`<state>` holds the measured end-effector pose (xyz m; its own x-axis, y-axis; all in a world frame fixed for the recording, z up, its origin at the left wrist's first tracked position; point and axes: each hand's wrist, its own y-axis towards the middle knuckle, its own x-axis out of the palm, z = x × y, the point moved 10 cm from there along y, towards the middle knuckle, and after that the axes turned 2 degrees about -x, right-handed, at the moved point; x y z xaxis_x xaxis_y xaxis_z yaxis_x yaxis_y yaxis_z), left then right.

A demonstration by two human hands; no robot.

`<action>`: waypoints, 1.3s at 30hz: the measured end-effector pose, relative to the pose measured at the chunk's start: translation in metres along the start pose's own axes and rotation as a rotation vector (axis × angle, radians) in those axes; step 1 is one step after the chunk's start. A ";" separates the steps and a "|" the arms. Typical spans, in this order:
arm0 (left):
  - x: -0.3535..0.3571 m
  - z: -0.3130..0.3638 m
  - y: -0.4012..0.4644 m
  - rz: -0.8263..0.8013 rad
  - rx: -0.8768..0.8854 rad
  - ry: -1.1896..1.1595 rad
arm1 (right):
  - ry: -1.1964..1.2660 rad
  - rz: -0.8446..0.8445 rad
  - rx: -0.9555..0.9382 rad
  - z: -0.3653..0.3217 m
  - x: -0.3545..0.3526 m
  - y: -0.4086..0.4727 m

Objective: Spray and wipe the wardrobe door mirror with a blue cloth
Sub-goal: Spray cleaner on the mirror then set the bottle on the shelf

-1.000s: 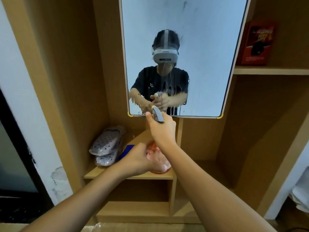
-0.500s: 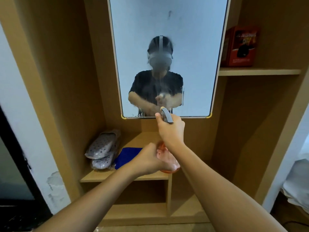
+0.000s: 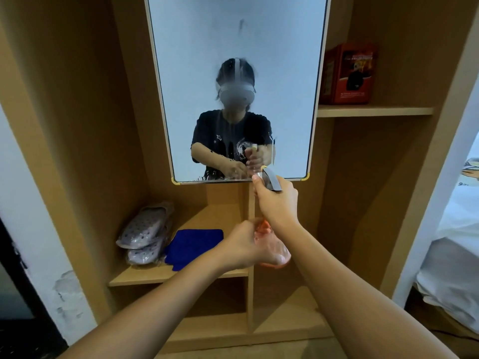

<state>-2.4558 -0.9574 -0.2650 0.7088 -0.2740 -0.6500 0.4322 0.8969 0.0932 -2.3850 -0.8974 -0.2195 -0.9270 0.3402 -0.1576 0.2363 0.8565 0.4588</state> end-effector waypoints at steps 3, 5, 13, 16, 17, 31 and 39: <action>0.006 0.002 0.002 -0.008 0.004 -0.002 | 0.012 0.030 0.017 0.002 -0.007 -0.001; 0.006 0.002 0.003 0.015 0.012 -0.018 | 0.008 0.056 0.032 0.004 -0.012 -0.003; 0.021 0.011 0.015 -0.028 0.041 -0.004 | 0.016 0.094 0.071 0.017 -0.042 0.000; 0.030 0.019 0.021 -0.061 0.046 0.064 | 0.020 0.126 0.062 0.020 -0.056 0.002; 0.031 0.021 0.023 -0.067 0.046 0.070 | 0.018 0.135 0.067 0.020 -0.059 0.003; 0.041 0.011 0.049 -0.062 0.120 -0.008 | 0.014 0.150 0.056 0.027 -0.067 0.011; 0.004 0.056 0.074 -0.144 0.127 -0.031 | 0.135 -0.008 0.204 -0.012 -0.077 0.047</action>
<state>-2.3902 -0.9116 -0.2187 0.6505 -0.4092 -0.6399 0.5962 0.7970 0.0965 -2.3063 -0.8881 -0.1754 -0.9565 0.2896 -0.0364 0.2696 0.9244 0.2697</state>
